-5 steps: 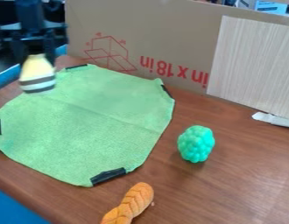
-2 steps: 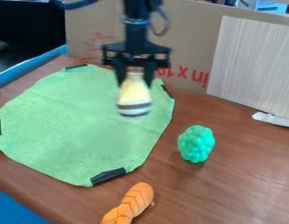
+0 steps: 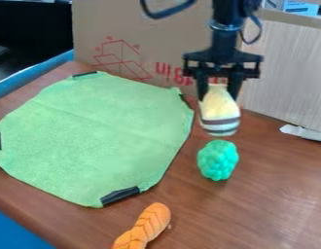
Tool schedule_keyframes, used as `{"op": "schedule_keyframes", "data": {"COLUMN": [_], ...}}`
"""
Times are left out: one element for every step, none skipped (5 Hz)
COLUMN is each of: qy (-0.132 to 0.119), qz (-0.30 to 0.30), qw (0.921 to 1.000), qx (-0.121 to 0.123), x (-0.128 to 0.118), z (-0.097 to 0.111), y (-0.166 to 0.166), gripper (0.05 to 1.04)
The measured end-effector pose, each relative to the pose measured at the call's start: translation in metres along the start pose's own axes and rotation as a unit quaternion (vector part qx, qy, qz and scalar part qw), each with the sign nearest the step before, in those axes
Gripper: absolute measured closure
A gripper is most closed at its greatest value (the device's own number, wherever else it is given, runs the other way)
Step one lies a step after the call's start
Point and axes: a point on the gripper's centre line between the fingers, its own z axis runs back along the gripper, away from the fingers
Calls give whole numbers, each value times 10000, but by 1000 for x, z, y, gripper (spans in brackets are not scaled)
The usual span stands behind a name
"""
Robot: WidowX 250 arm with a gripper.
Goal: Pick up the toy from the cloth and place on the top right of the table
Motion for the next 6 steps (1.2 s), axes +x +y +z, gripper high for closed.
{"op": "schedule_keyframes", "data": {"qy": [-173, -449, -491, -457, -566, -370], "qz": [-116, -155, -27, 124, 209, 225], "qw": [9998, 9988, 9987, 9989, 9982, 9991], "qx": [-21, 67, 131, 75, 25, 7], "x": [5, 11, 21, 25, 29, 23], "z": [-9, -16, -25, -34, -35, -40], "y": [-27, -43, -49, -52, -52, -47], "gripper": [509, 509, 509, 442, 169, 72]}}
